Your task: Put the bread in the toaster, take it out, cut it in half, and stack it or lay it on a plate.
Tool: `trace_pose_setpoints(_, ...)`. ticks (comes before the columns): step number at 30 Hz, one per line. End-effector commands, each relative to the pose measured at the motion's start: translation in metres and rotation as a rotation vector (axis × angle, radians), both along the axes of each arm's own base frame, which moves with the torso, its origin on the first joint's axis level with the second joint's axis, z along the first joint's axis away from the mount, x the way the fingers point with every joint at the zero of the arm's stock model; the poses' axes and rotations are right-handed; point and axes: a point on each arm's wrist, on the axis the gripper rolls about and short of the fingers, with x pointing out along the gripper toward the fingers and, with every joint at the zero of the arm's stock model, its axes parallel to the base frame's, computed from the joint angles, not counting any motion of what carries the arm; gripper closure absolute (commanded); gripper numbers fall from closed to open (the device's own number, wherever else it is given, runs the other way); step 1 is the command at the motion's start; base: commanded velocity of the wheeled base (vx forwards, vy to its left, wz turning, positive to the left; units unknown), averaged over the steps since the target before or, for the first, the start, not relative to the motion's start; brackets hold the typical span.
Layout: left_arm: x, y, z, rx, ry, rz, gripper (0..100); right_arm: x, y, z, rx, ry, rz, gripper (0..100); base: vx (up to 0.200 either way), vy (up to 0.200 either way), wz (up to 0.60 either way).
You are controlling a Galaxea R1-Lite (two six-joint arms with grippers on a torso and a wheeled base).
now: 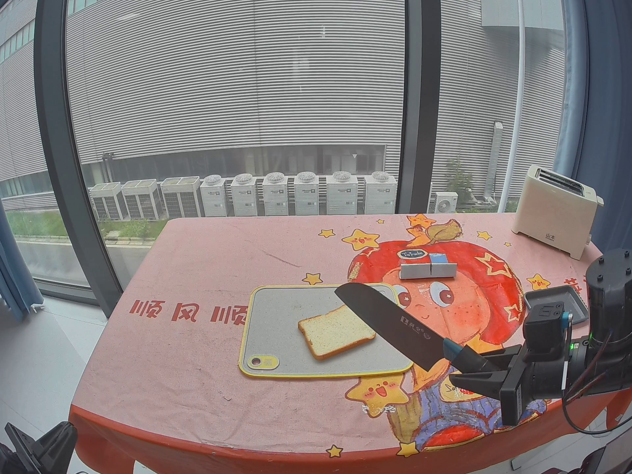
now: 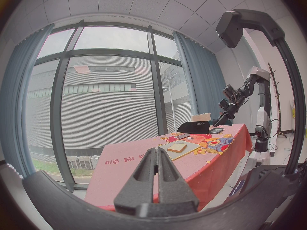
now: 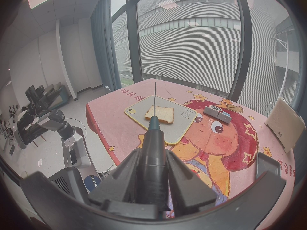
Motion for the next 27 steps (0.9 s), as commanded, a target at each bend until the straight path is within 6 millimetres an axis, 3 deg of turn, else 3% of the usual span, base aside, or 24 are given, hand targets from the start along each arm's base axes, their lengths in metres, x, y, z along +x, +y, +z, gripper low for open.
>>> trace_pose_setpoints(1,0.003,0.0,0.002,-0.019,0.04,-0.02,100,0.003,0.002,-0.005,-0.016,0.019,0.0,100,0.0,0.0,0.0)
trace_pose_setpoints(15,0.007,-0.001,0.009,-0.022,0.069,-0.053,100,0.002,0.001,-0.005,-0.018,0.016,0.001,100,0.0,0.0,0.0)
trace_pose_setpoints(27,0.028,-0.003,0.033,-0.01,0.106,-0.156,100,0.0,0.003,-0.006,-0.015,0.022,0.014,100,0.0,0.0,0.0)
